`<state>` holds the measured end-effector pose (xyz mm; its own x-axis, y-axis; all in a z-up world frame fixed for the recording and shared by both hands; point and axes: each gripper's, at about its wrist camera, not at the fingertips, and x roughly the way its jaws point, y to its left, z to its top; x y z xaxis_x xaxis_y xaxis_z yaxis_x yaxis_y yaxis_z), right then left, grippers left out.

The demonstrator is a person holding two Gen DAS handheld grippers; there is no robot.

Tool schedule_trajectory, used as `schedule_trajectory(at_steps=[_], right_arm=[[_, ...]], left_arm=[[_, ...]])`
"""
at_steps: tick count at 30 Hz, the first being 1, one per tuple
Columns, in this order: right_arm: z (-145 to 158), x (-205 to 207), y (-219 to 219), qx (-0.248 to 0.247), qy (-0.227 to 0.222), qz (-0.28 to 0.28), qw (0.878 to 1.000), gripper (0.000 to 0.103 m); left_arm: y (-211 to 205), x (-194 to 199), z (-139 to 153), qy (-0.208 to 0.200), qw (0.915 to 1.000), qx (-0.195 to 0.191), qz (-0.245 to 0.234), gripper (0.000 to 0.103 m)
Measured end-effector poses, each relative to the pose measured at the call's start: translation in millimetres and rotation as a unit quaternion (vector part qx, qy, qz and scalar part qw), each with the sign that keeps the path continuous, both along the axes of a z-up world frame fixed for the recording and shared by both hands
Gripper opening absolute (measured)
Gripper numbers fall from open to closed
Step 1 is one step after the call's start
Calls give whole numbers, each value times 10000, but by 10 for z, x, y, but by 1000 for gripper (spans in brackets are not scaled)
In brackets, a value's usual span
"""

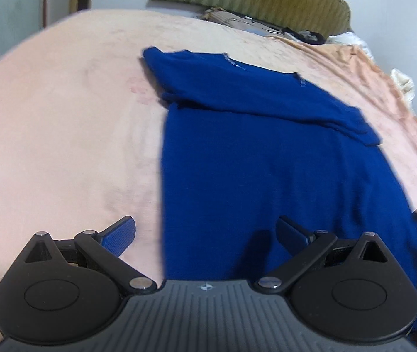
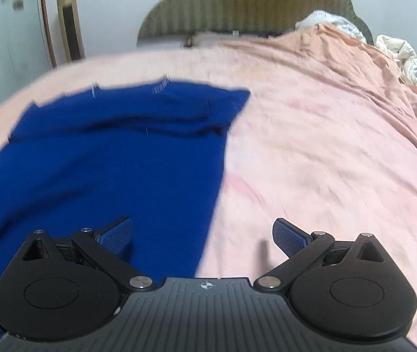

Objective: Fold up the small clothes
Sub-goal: 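Grasp the sweater hem with the left gripper while the right gripper grasps it too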

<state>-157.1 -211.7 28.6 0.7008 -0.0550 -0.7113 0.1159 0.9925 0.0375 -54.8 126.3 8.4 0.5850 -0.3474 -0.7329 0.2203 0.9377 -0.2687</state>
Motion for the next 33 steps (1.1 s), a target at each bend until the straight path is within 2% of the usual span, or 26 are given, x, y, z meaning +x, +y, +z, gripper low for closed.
schedule_trajectory(at_steps=[4, 9, 11, 12, 13, 14, 15, 16, 20, 27, 30, 33], right_arm=[[-115, -21, 119, 571, 148, 557, 9967, 86], [-141, 102, 446, 578, 10, 1056, 9927, 76], [-138, 180, 527, 707, -47, 1158, 9907, 65], [-138, 227, 548, 722, -92, 1157, 9906, 56], [-136, 280, 560, 720, -121, 1122, 9910, 40], [-120, 339, 533, 771, -125, 1059, 9913, 33], [-114, 383, 498, 900, -142, 999, 9908, 20], [-109, 414, 463, 1067, -159, 983, 9893, 18], [-36, 539, 446, 1213, -304, 998, 9871, 15], [188, 870, 397, 608, -831, 787, 9916, 15], [168, 1087, 352, 264, -897, 581, 9939, 15], [69, 1264, 269, 338, -760, 409, 9957, 15]], left_arm=[[-109, 70, -11, 211, 9982, -498, -273, 102], [-307, 156, -19, 347, 9951, -773, -505, 101], [-399, 181, -28, 334, 9958, -667, -537, 88], [-463, 200, -24, 286, 9969, -496, -534, 74], [-511, 219, -16, 203, 9981, -287, -507, 51], [-569, 231, -8, 134, 9987, -39, -493, 38], [-612, 244, -7, 86, 9987, 147, -481, 22], [-635, 268, -5, 57, 9986, 206, -481, 13], [-645, 353, 54, -84, 9985, 137, -519, 11], [-709, 652, 220, -699, 9966, 317, -296, 11], [-748, 826, 174, -802, 9955, 454, -221, 11], [-750, 954, 115, -711, 9963, 413, -235, 12]])
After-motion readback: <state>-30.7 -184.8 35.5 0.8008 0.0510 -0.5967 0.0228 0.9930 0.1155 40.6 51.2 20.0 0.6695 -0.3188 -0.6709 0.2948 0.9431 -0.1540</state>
